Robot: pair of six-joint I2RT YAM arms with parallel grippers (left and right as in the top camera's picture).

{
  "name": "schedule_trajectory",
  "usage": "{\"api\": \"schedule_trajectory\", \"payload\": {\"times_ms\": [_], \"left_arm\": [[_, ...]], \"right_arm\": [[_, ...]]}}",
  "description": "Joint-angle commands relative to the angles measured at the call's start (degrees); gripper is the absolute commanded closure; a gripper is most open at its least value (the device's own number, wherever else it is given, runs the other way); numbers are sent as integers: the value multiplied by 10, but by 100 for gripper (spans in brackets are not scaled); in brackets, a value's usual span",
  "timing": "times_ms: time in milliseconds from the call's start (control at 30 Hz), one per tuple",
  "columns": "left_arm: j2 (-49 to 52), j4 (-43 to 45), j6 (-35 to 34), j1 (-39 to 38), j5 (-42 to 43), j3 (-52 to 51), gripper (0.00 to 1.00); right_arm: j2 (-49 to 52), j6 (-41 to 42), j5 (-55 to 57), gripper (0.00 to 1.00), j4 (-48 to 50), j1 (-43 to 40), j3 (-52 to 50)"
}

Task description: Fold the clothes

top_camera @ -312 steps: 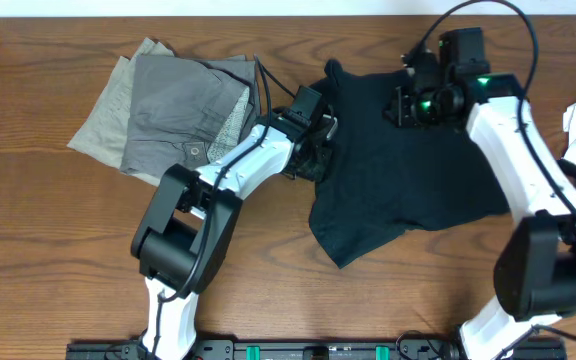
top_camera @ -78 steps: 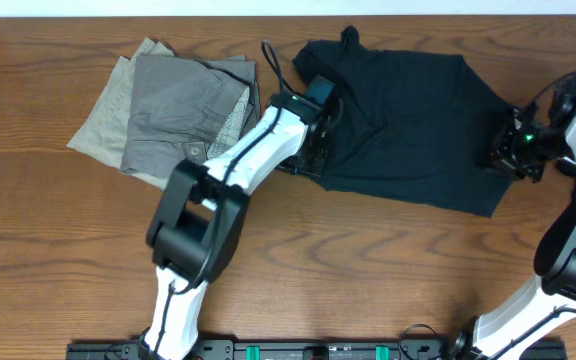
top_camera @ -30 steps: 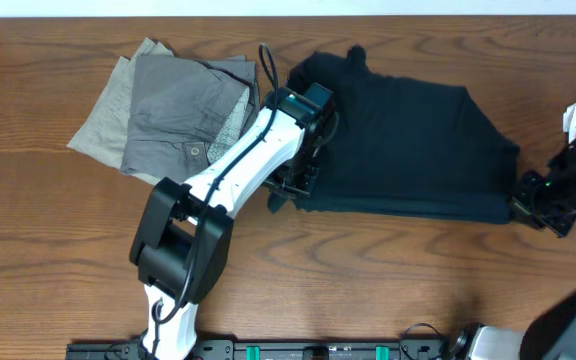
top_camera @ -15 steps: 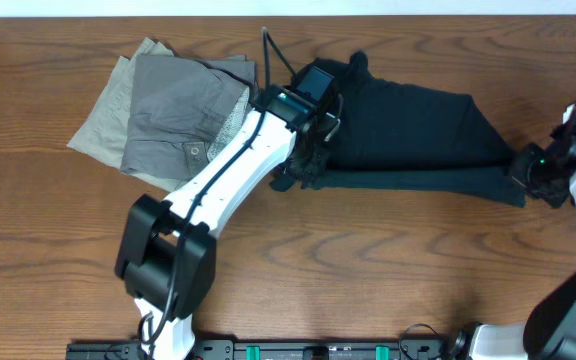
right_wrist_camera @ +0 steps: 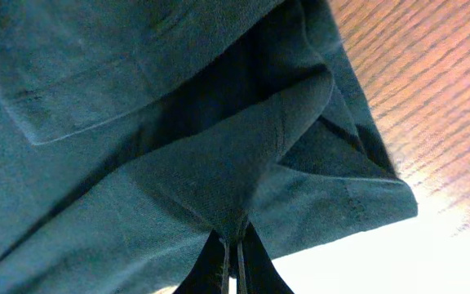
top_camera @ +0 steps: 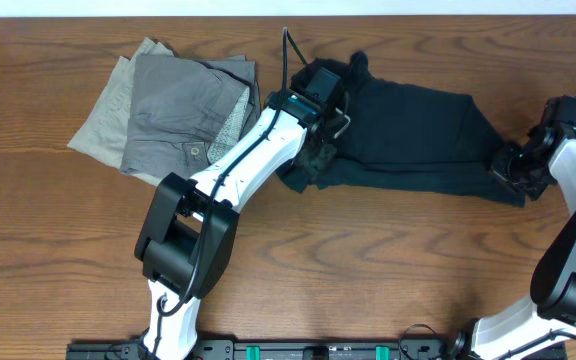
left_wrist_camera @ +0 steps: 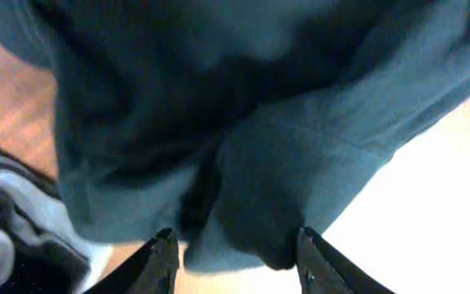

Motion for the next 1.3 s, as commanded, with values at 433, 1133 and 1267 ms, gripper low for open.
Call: {"api": "schedule_trajectory", "payload": {"times_ms": [433,1133,1267], "left_arm": [[-19,60,-29,-71,17,-106,53],[-113,-82,-12,-115,-8,-85,94],[-143,-110,23,-130,2,-85,94]], "right_arm": [[4,9,-4,99,16,3,6],[4,9,-10,99,16,3,6],[4,9,-10,99,12,3,6]]}}
